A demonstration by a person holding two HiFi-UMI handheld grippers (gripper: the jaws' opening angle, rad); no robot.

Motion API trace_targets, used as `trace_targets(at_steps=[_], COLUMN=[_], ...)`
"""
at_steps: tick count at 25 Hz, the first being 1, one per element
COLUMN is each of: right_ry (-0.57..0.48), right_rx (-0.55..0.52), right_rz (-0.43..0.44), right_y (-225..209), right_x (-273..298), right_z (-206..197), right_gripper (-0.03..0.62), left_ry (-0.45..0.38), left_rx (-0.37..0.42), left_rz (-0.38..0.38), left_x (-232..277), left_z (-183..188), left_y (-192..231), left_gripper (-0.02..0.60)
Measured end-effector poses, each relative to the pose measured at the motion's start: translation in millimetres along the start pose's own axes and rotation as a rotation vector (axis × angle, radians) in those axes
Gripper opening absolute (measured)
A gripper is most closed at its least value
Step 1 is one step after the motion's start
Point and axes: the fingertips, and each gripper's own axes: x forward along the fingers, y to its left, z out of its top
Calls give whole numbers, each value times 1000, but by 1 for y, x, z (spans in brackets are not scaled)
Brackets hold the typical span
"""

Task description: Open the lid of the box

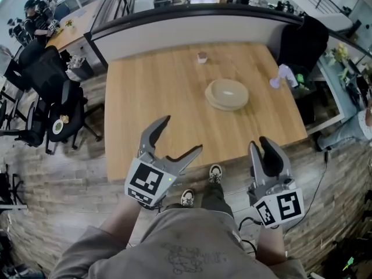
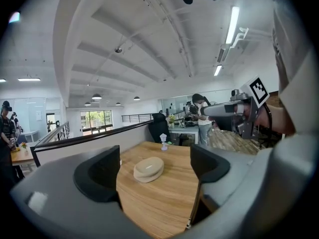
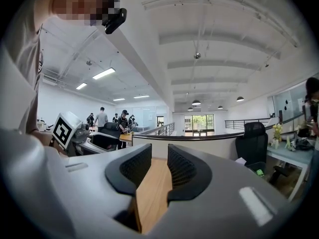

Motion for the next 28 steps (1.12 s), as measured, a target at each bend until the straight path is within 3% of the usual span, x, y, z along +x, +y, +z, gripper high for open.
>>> trace_targets(at_steps=[17, 23, 28], right_ry=[17, 34, 70], right_rx=[13, 2, 20], right_rz=[163, 226, 248], right_y=[-156, -182, -188], right_x=[110, 135, 150], right_z=[-8, -12, -23], right_gripper=[84, 84, 83], left_ry=[21, 20, 34], left_rx=[-15, -40, -34], left_rz=[169, 265, 237], left_x=[137, 153, 164], left_z=[37, 39, 32], left_y=[41, 64, 68], left_gripper=[433, 433, 433])
